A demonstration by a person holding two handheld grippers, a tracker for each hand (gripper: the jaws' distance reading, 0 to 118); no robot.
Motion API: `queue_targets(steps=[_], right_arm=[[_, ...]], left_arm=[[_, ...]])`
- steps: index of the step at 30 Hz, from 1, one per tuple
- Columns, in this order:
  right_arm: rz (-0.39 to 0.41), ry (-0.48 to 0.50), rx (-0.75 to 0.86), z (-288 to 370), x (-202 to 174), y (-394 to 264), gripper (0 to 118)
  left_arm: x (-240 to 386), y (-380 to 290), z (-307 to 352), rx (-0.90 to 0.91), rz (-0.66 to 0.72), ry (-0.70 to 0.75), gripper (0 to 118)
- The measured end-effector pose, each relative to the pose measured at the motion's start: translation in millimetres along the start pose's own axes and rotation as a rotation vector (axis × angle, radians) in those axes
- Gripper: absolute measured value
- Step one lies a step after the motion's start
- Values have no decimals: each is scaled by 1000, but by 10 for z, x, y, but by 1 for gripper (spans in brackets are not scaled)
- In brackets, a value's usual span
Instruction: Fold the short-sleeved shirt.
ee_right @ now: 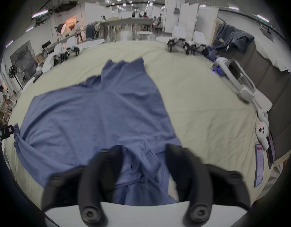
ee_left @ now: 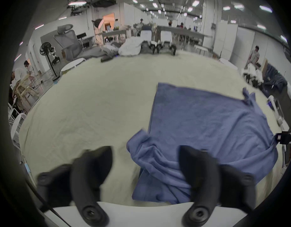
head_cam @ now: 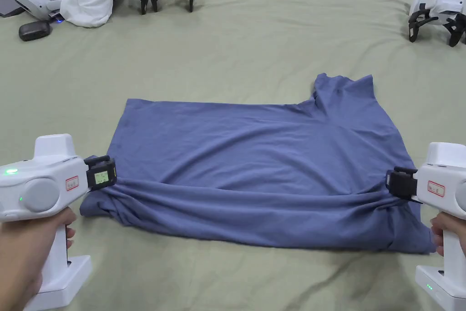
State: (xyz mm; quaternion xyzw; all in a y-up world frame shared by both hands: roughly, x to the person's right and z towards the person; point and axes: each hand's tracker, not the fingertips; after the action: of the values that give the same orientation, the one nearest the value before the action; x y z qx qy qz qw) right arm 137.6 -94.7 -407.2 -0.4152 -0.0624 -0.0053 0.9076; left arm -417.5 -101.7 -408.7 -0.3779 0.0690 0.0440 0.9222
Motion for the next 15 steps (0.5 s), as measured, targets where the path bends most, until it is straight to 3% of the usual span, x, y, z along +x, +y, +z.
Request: queue_targets(steps=[1, 2, 8, 10, 11, 12, 14, 15], right_arm=[[0, 9, 41, 98, 19, 8, 75], [4, 22, 92, 219, 29, 2, 82], [76, 1, 322, 904, -12, -168, 103], [74, -5, 363, 1107, -31, -258, 102], [70, -8, 373, 1204, -43, -305, 94], [67, -10, 381, 1216, -16, -352, 66], [64, -17, 405, 1341, -41, -457, 4], [67, -37, 409, 1374, -60, -505, 4]], left_arm=[[-15, -12, 103, 38, 15, -22, 100], [-31, -12, 221, 76, 22, -32, 104], [33, -152, 792, 293, -26, 3, 104], [57, -195, 957, 318, -22, 1, 102], [75, -220, 1037, 325, -23, -4, 95], [93, -248, 1102, 340, -28, -12, 71], [170, -309, 1231, 353, -54, 13, 12], [197, -341, 1259, 349, -75, 31, 0]])
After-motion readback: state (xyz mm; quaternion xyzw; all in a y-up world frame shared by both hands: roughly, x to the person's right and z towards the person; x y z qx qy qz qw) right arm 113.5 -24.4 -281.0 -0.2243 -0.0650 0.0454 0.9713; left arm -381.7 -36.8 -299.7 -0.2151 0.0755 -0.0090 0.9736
